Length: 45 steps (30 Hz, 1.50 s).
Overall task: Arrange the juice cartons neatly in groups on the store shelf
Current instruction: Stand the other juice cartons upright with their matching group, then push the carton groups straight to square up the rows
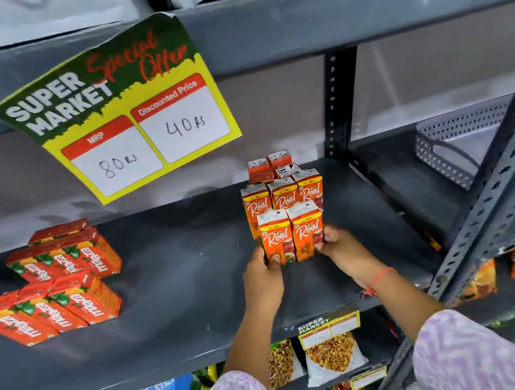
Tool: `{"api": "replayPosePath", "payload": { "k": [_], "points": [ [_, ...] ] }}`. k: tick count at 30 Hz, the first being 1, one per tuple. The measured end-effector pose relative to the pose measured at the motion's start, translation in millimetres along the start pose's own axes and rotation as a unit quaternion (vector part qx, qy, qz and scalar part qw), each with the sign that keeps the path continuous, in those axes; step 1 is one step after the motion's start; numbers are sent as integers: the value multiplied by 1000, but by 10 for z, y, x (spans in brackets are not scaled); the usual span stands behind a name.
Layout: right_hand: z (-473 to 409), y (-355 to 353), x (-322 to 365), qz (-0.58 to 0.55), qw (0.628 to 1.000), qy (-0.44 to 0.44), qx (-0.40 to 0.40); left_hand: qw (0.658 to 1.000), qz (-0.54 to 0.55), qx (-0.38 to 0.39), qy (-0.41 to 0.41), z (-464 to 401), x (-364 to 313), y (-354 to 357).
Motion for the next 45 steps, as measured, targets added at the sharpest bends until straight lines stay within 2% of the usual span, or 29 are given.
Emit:
{"api": "replayPosePath", "payload": {
  "k": [5, 10, 17, 25, 36, 40, 43, 45],
  "points": [
    [7, -10, 2, -7, 1000, 10, -10, 1000, 2, -16, 6, 28, -6, 1],
    [47, -68, -108, -162, 982, 0, -94, 999, 32, -13, 16, 56, 9, 38],
    [114, -36, -34, -37, 997, 2, -74, 999, 40, 28, 3, 76, 12, 40],
    [196, -57, -70, -19, 994, 58, -95, 998, 35, 49, -5, 231, 22, 37],
    [612, -20, -27, -4, 999, -5, -49, 996, 48, 71, 37, 505, 126, 95],
    [611, 4, -33, -25, 998, 2, -50, 995, 49, 76, 34, 492, 119, 76],
    [672, 12, -51, -80, 993, -2, -89, 995, 65, 74, 13, 535, 117, -7],
    [791, -21, -194, -158, 975, 2, -158, 991, 114, 64, -25, 615, 181, -99]
  ]
}}
Point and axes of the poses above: each hand's wrist, its own z-axis away from the middle knuckle, its own y-axis out of the palm, x = y × z, the point moved 8 cm from there along -z, towards the middle knuckle, and after that the axes turned 4 degrees about x, right-handed, at the moved point
